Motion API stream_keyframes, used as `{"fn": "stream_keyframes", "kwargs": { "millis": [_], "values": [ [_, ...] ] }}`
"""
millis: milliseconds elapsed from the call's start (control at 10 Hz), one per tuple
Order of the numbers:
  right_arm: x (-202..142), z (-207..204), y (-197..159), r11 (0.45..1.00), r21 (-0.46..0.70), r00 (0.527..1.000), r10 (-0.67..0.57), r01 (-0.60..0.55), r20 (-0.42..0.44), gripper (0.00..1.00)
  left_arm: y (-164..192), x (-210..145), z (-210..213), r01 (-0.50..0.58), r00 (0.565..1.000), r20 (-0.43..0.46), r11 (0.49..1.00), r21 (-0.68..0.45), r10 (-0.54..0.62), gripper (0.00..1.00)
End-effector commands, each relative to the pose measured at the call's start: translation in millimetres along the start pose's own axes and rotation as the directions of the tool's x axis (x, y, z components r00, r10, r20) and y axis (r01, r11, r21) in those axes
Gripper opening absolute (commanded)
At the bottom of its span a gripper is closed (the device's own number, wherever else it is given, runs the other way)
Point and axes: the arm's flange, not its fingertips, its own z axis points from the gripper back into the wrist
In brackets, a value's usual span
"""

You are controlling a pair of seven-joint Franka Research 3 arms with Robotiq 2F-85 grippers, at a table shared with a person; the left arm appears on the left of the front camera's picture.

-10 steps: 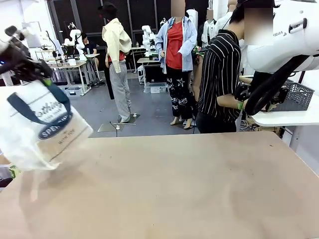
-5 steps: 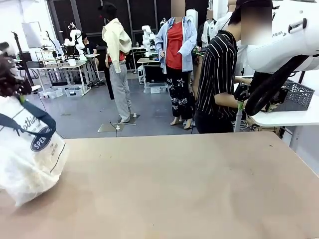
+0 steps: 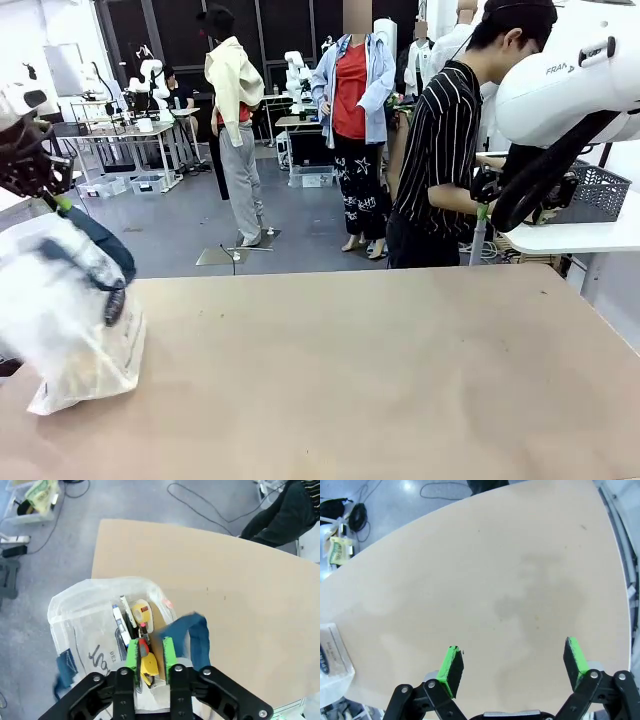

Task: Transfer purchased items from the store into the shopping bag.
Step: Move the Reusable shopping bag to the right side of the table.

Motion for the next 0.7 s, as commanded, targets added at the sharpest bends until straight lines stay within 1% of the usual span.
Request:
{"fn": "stream_keyframes", "kwargs": {
  "millis": [0,100,200,300,400,500,600],
  "values": [
    [-1,0,-2,1.000,-0.011,1.000,0.012,-0.012,-0.007,1.00,-4,6,7,-0.008,1.000,0.030,1.000,0.019,0.007,0.82],
    [-1,0,-2,1.000,-0.011,1.000,0.012,-0.012,-0.007,1.00,-11,6,12,-0.015,0.997,0.078,1.000,-0.019,0.016,1.00],
    [-1,0,-2,1.000,-0.011,1.000,0.012,-0.012,-0.007,1.00,-30,2,22,0.035,0.988,0.153,0.994,-0.099,-0.020,1.00],
    [-1,0,-2,1.000,-0.011,1.000,0.012,-0.012,-0.007,1.00,-59,-4,25,0.120,0.979,0.177,0.987,-0.104,-0.100,1.00],
    [-1,0,-2,1.000,-0.011,1.000,0.012,-0.012,-0.007,1.00,-90,-6,21,0.206,0.967,0.182,0.968,-0.140,-0.180,1.00],
    [-1,0,-2,1.000,-0.011,1.000,0.012,-0.012,-0.007,1.00,-122,-7,11,0.314,0.941,0.184,0.935,-0.163,-0.283,1.00],
    [-1,0,-2,1.000,-0.011,1.000,0.012,-0.012,-0.007,1.00,-155,-6,-4,0.385,0.917,0.183,0.905,-0.182,-0.354,1.00]
  ]
}}
